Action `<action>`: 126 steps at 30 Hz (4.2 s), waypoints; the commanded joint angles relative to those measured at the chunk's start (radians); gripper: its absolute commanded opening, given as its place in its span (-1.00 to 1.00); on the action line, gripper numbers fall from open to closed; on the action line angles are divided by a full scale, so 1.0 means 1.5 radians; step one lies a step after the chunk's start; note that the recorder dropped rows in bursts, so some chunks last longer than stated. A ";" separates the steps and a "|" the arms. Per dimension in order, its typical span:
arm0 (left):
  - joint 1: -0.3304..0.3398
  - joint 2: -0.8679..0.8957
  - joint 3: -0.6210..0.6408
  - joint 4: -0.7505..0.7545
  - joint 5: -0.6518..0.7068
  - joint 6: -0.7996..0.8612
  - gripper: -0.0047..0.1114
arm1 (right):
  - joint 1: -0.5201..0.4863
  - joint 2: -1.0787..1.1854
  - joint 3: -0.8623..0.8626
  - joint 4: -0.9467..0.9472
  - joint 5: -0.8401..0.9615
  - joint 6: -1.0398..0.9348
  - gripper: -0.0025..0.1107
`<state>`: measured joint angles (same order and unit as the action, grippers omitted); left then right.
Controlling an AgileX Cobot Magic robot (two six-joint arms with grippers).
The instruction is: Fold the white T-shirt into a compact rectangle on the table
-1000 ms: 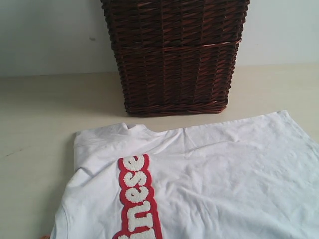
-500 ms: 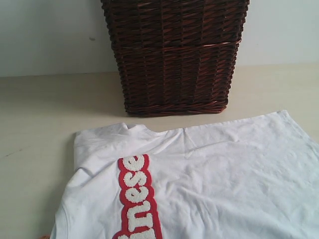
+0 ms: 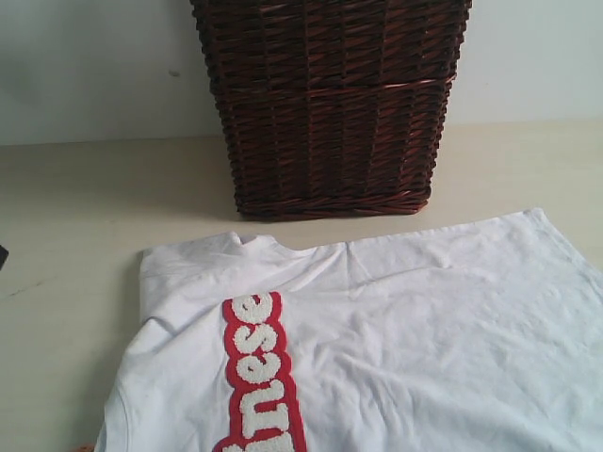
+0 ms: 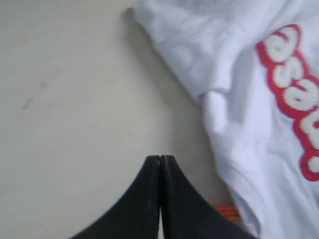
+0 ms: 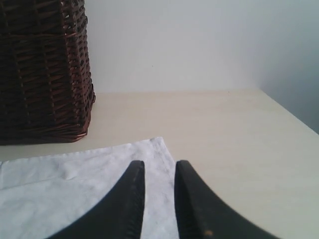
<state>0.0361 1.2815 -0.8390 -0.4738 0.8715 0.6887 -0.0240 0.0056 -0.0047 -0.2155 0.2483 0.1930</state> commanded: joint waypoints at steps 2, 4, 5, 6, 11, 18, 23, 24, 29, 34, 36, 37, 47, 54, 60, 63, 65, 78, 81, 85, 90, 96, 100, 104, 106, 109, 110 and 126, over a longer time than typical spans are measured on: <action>-0.004 0.033 -0.006 -0.160 0.002 0.186 -0.92 | 0.001 -0.004 0.003 0.001 -0.003 -0.005 -0.55; -0.004 0.065 -0.006 -0.190 0.020 0.188 -0.92 | 0.001 -0.004 0.003 0.001 -0.003 -0.005 -0.55; -0.004 0.076 -0.006 -0.203 0.039 0.188 -0.92 | 0.001 -0.004 0.003 0.001 -0.003 -0.005 -0.55; -0.004 0.088 -0.006 -0.216 0.055 0.186 -0.92 | 0.001 -0.004 0.003 0.001 -0.003 -0.005 -0.55; -0.004 0.114 -0.006 -0.240 0.037 0.208 -0.92 | 0.001 -0.004 0.003 0.001 -0.003 -0.005 -0.55; -0.004 0.131 -0.006 -0.351 -0.135 0.430 -0.76 | 0.001 -0.004 0.003 0.001 -0.003 -0.005 -0.55; -0.010 0.173 -0.006 -0.482 -0.134 0.469 -0.30 | 0.001 -0.004 0.003 0.001 -0.003 -0.005 -0.55; -0.019 0.191 -0.006 -0.509 -0.149 0.502 -0.22 | 0.001 -0.004 0.003 0.001 -0.003 -0.005 -0.55; -0.075 0.297 -0.033 -0.393 -0.229 0.537 -0.25 | 0.001 -0.004 0.003 0.001 -0.003 -0.005 -0.55; -0.087 0.353 -0.045 -0.420 -0.233 0.589 0.07 | 0.001 -0.004 0.003 0.001 -0.003 -0.005 -0.55; -0.087 0.363 -0.045 -0.486 -0.245 0.624 0.30 | 0.001 -0.004 0.003 0.001 -0.003 -0.005 -0.55; -0.089 0.366 -0.045 -0.513 -0.247 0.644 0.38 | 0.001 -0.004 0.003 0.001 -0.003 -0.005 -0.55; -0.161 0.441 -0.045 -0.644 -0.343 0.727 0.27 | 0.001 -0.004 0.003 0.001 -0.003 -0.005 -0.55; -0.172 0.444 -0.057 -0.706 -0.356 0.735 -0.91 | 0.001 -0.004 0.003 0.001 -0.003 -0.005 -0.55; -0.172 0.346 -0.086 -0.659 -0.230 0.813 -0.92 | 0.001 -0.004 0.003 0.001 -0.003 -0.005 -0.55; -0.172 0.331 -0.086 -0.490 0.059 0.812 -0.92 | 0.001 -0.004 0.003 0.001 -0.003 -0.005 -0.55; -0.176 0.337 -0.076 -0.428 0.176 0.810 -0.92 | 0.001 -0.004 0.003 0.001 -0.003 -0.005 -0.55; -0.190 0.344 0.038 -0.346 0.077 0.796 -0.04 | 0.001 -0.004 0.003 0.001 -0.003 -0.005 -0.55; -0.190 0.327 0.037 -0.365 0.078 0.789 0.23 | 0.001 -0.004 0.003 0.001 -0.003 -0.005 -0.55; -0.174 0.266 0.009 -0.367 0.092 0.752 0.31 | 0.001 -0.004 0.003 0.001 -0.003 -0.005 -0.55; -0.149 0.239 -0.015 -0.431 0.068 0.772 0.31 | 0.001 -0.004 0.003 0.001 -0.003 -0.005 -0.55; -0.176 0.316 -0.015 -0.456 0.031 0.782 0.31 | 0.001 -0.004 0.003 0.001 -0.003 -0.005 -0.55; -0.205 0.374 -0.015 -0.475 -0.021 0.782 0.31 | 0.001 -0.004 0.003 0.001 -0.003 -0.005 -0.55; -0.242 0.416 -0.015 -0.481 -0.028 0.785 0.27 | 0.001 -0.004 0.003 0.001 -0.003 -0.005 -0.55; -0.257 0.420 -0.015 -0.481 -0.028 0.783 0.10 | 0.001 -0.004 0.003 0.001 -0.003 -0.005 -0.55; -0.265 0.417 -0.015 -0.479 -0.030 0.782 -0.34 | 0.001 -0.004 0.003 0.001 -0.003 -0.005 -0.55; -0.265 0.413 -0.015 -0.479 -0.030 0.782 -0.48 | 0.001 -0.004 0.003 0.001 -0.003 -0.005 -0.55; -0.265 0.373 -0.015 -0.292 0.233 0.772 -0.89 | 0.001 -0.004 0.003 0.001 -0.003 -0.005 -0.55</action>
<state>-0.3590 1.8481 -0.8588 -0.9362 1.1905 1.8425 -0.0240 0.0056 -0.0047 -0.2155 0.2483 0.1930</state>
